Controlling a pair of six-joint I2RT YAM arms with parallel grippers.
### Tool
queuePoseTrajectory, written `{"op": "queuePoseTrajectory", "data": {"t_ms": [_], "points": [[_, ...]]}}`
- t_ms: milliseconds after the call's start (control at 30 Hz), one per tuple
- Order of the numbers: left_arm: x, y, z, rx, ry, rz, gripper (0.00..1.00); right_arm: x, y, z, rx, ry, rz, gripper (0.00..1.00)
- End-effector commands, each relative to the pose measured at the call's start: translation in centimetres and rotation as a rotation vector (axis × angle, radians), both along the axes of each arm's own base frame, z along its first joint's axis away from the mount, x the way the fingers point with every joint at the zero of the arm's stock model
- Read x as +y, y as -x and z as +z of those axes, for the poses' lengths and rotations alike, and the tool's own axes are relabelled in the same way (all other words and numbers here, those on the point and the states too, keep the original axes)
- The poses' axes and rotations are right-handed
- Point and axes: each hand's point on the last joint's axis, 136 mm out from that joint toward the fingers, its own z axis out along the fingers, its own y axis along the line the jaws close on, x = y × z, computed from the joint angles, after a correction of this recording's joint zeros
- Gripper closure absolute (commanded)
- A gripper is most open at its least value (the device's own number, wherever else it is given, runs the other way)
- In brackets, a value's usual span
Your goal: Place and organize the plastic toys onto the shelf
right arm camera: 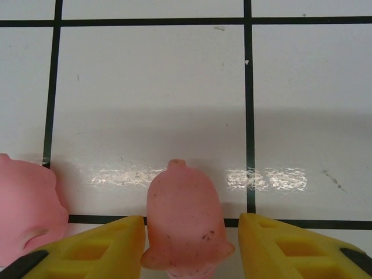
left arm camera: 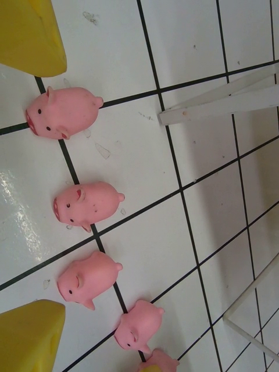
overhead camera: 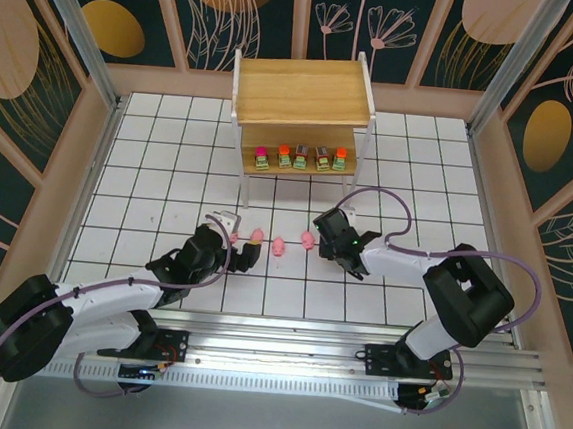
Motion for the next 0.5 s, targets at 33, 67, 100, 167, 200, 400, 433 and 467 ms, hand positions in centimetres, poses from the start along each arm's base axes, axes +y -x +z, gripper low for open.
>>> {"op": "queuePoseTrajectory", "data": {"t_ms": [33, 67, 100, 167, 200, 400, 433, 467], "points": [[-0.47, -0.7, 1.29, -0.033, 0.013, -0.003, 0.02, -0.26, -0.12, -0.53, 0.006, 0.014, 0.009, 0.54], [-0.48, -0.68, 1.27, -0.032, 0.013, -0.004, 0.02, -0.3, -0.1, -0.6, 0.007, 0.016, 0.01, 0.54], [-0.5, -0.69, 1.27, -0.031, 0.012, -0.005, 0.02, -0.23, -0.18, -0.56, 0.006, 0.013, 0.011, 0.55], [-0.49, -0.67, 1.25, -0.031, 0.013, -0.004, 0.02, -0.21, -0.25, -0.64, 0.008, 0.014, 0.012, 0.55], [-0.46, -0.7, 1.27, -0.032, 0.012, -0.004, 0.02, -0.1, -0.28, -0.62, 0.007, 0.013, 0.015, 0.55], [-0.42, -0.71, 1.25, -0.032, 0.012, -0.002, 0.02, 0.08, -0.5, -0.85, 0.011, 0.016, 0.02, 0.58], [-0.45, -0.71, 1.29, -0.033, 0.012, -0.003, 0.02, 0.1, -0.5, -0.85, 0.011, 0.014, 0.02, 0.58], [-0.46, -0.69, 1.27, -0.032, 0.012, -0.004, 0.02, 0.12, -0.53, -0.81, 0.009, 0.014, 0.022, 0.59]]}}
